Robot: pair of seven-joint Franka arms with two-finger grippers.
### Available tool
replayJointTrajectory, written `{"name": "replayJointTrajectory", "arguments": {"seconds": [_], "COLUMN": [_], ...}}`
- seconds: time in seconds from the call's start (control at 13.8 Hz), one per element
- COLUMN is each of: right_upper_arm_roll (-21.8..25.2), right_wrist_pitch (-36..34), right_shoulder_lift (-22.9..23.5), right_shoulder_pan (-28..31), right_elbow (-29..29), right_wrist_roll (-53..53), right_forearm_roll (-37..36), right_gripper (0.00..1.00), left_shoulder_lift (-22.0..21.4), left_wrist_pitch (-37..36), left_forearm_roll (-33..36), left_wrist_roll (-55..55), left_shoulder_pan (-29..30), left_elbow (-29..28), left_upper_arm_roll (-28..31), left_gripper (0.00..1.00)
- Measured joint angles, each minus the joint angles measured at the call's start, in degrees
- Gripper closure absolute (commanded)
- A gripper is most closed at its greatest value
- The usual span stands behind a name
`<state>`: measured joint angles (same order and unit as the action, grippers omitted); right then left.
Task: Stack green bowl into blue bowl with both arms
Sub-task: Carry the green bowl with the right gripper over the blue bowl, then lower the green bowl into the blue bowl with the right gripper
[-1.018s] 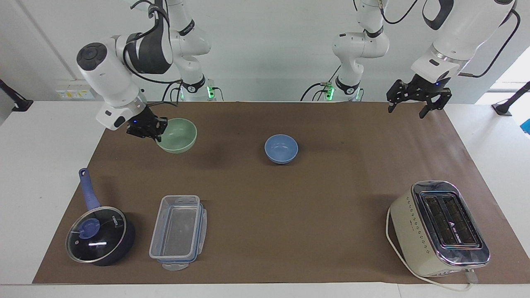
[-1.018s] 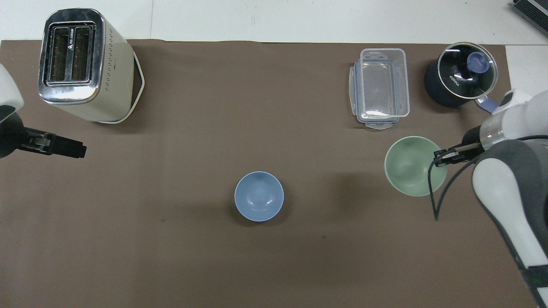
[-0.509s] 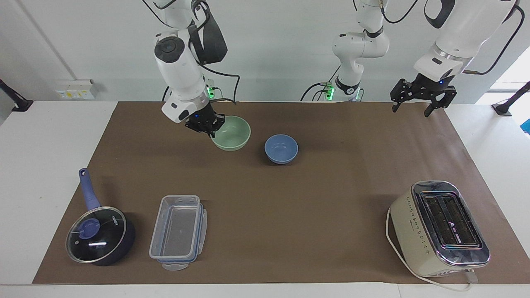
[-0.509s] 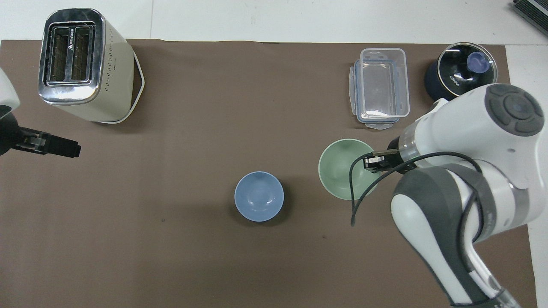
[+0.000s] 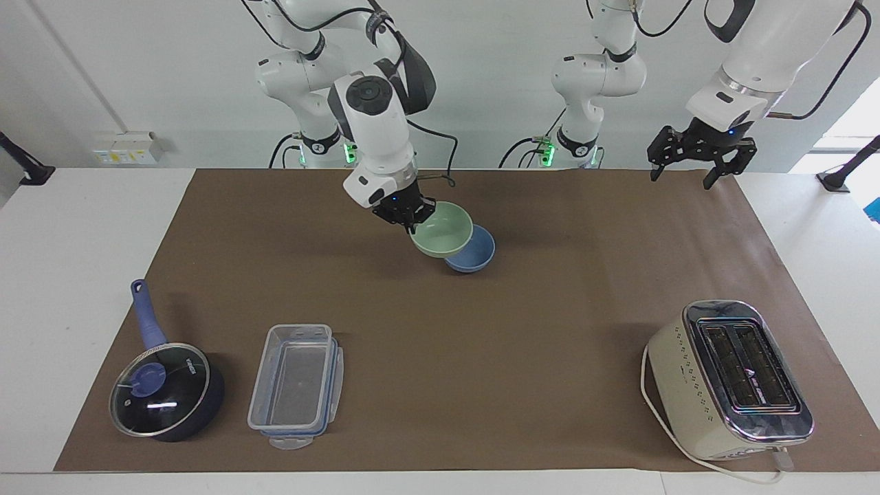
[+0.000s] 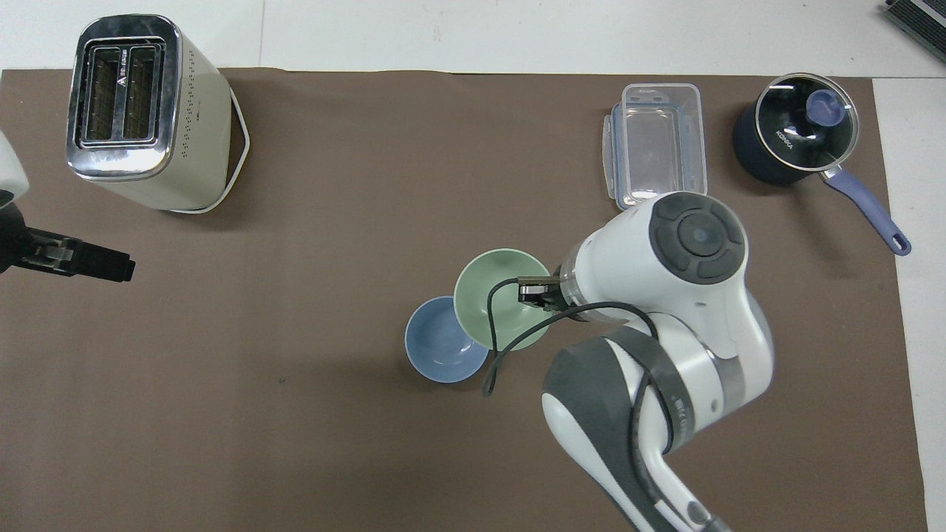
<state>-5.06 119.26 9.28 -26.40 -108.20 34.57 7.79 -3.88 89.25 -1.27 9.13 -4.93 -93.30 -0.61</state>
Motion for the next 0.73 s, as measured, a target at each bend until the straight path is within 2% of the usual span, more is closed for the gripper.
{"name": "replayJointTrajectory", "arguments": {"seconds": [0.36,0.73], "right_upper_arm_roll": [0.01,0.03], "right_wrist_pitch": [3.46,3.46], "right_shoulder_lift": [3.35,3.61], "right_shoulder_pan": [-2.85,-3.27], "right_elbow": [-0.24,-2.47], "right_wrist_roll": [1.96,1.96], "right_forearm_roll": [1.15,1.15], "right_gripper": [1.00,1.00], "left_shoulder_lift": [0.00,0.00], "left_wrist_pitch": [-0.08,-0.11], "left_forearm_roll": [0.00,0.00], "left_wrist_roll": [0.00,0.00], "left_shoulder_pan": [0.00,0.00], "left_elbow": [0.00,0.00], "left_upper_arm_roll": [-0.04,-0.06], "left_gripper": [0.00,0.00]}}
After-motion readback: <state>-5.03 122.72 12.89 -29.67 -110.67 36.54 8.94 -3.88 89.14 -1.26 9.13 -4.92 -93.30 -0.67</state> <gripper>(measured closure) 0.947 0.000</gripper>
